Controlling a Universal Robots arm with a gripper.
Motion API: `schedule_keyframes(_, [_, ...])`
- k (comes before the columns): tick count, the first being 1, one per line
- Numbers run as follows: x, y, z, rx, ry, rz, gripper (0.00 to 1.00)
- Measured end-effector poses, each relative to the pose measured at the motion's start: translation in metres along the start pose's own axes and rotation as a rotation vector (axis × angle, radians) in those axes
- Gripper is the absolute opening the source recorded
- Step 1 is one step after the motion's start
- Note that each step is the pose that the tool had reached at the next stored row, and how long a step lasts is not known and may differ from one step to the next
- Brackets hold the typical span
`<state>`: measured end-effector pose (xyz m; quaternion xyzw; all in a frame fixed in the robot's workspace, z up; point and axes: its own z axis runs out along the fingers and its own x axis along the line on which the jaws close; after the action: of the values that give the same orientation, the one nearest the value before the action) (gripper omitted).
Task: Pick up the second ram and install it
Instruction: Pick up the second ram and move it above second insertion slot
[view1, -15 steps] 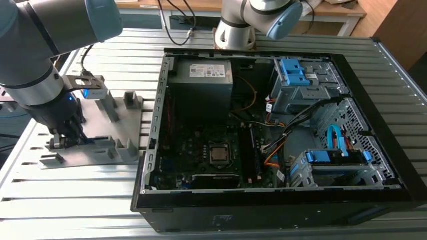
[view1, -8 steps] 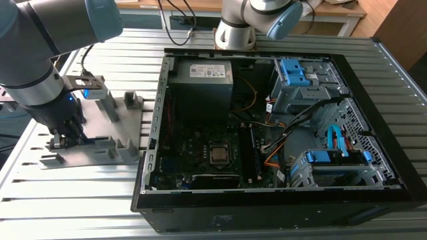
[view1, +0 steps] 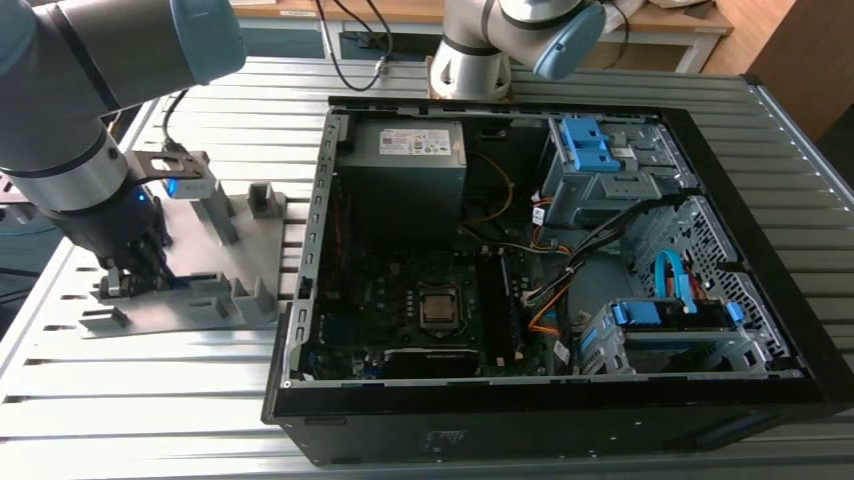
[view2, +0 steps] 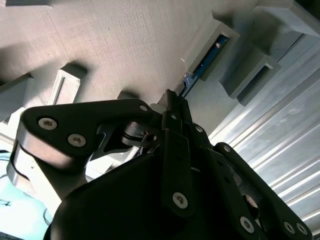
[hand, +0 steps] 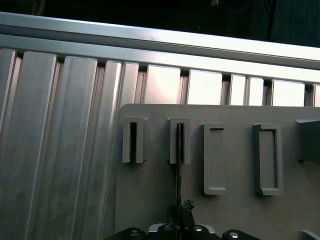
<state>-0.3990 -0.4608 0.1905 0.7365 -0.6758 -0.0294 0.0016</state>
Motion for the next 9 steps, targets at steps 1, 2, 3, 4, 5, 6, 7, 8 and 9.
schedule_keyframes(1, [0.0, 0.0, 0.0001, 0.0007, -0.0007, 0.017, 0.14])
schedule_keyframes(2, [0.0, 0.0, 0.0001, 0.0015, -0.0015, 0.036, 0.14])
schedule_keyframes(3, [0.0, 0.0, 0.0001, 0.0023, -0.0023, 0.055, 0.14])
schedule_keyframes(4, [0.0, 0.0, 0.0002, 0.003, -0.003, 0.073, 0.14])
schedule_keyframes(5, [0.0, 0.0, 0.0002, 0.0037, -0.0038, 0.091, 0.14])
schedule_keyframes(6, [0.0, 0.0, 0.0003, 0.0044, -0.0045, 0.109, 0.14])
schedule_keyframes(7, [0.0, 0.0, 0.0004, 0.0051, -0.0052, 0.126, 0.14])
schedule_keyframes(8, [0.0, 0.0, 0.0004, 0.0053, -0.0055, 0.132, 0.14])
schedule_keyframes(9, [0.0, 0.0, 0.0004, 0.0054, -0.0055, 0.133, 0.14])
